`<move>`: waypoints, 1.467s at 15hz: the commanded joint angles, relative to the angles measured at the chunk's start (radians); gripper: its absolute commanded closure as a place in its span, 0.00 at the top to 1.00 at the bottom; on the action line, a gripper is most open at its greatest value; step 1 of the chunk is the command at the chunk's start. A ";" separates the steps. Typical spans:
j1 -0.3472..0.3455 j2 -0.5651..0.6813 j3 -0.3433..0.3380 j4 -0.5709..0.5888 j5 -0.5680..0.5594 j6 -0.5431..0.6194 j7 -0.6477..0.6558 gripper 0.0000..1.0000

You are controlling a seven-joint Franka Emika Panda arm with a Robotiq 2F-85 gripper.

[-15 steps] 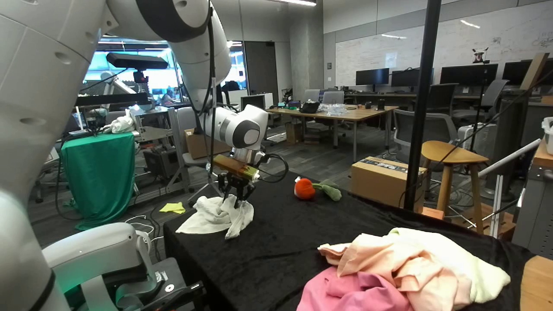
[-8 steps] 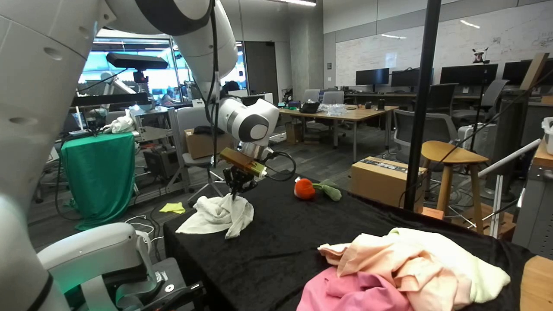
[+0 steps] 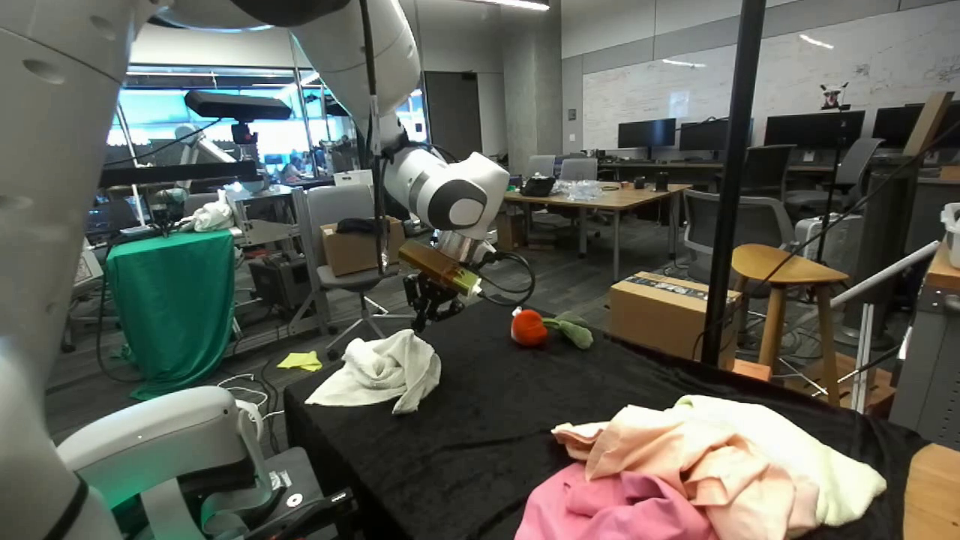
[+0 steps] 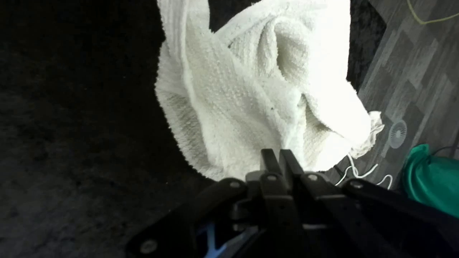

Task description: Pile the t-shirts, towels and radish on the right side of the table

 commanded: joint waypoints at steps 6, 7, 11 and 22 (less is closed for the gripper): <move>0.027 -0.200 -0.071 -0.203 -0.009 0.203 0.142 0.32; 0.031 -0.200 -0.072 -0.209 -0.015 0.198 0.145 0.35; 0.053 -0.165 -0.061 -0.201 -0.023 0.171 0.138 0.65; 0.152 -0.029 -0.067 -0.170 -0.216 0.284 0.162 1.00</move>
